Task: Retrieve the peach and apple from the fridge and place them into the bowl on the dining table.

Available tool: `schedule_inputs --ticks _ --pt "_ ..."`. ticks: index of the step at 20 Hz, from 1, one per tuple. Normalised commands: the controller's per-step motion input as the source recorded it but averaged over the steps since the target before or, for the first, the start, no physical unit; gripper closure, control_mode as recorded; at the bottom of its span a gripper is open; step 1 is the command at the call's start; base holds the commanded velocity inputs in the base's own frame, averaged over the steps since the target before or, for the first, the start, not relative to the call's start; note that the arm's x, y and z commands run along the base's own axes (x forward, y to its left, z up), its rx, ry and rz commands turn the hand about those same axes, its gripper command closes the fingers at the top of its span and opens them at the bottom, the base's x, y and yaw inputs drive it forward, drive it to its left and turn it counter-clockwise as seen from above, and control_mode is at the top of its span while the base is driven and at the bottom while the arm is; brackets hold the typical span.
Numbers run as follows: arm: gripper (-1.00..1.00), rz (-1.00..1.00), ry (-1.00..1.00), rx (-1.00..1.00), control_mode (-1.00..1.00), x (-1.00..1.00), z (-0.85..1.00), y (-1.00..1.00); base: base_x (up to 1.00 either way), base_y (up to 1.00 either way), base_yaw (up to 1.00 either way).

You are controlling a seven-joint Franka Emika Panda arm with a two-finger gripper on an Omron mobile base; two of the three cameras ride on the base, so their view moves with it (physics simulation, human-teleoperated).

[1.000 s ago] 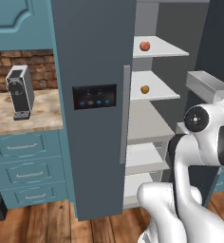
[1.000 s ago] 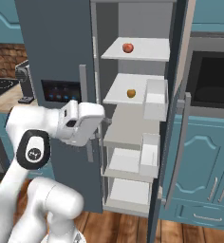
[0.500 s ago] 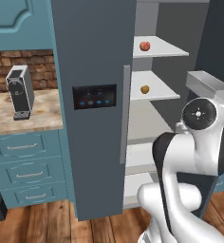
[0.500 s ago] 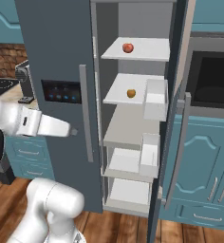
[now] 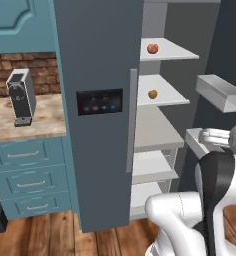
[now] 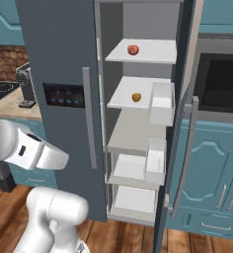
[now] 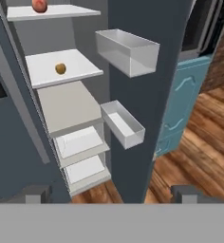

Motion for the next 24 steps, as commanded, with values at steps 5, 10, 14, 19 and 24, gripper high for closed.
schedule_inputs --ticks 5,10,14,19,24 --pt "-1.00 0.06 0.04 0.00 -1.00 0.00 0.00 0.59 0.00 0.00 0.00" --pt "-1.00 0.11 0.00 0.02 -1.00 0.00 -0.05 0.36 0.00 0.00 0.00" --pt "-1.00 0.14 0.00 0.11 -1.00 0.07 -0.17 0.00 0.00 0.00 0.00" --pt "-1.00 0.08 0.04 0.03 -1.00 0.13 -0.10 0.00 0.00 0.00 0.00" --pt "-1.00 0.00 0.00 0.00 -1.00 0.00 0.00 0.00 0.00 0.00 0.00"
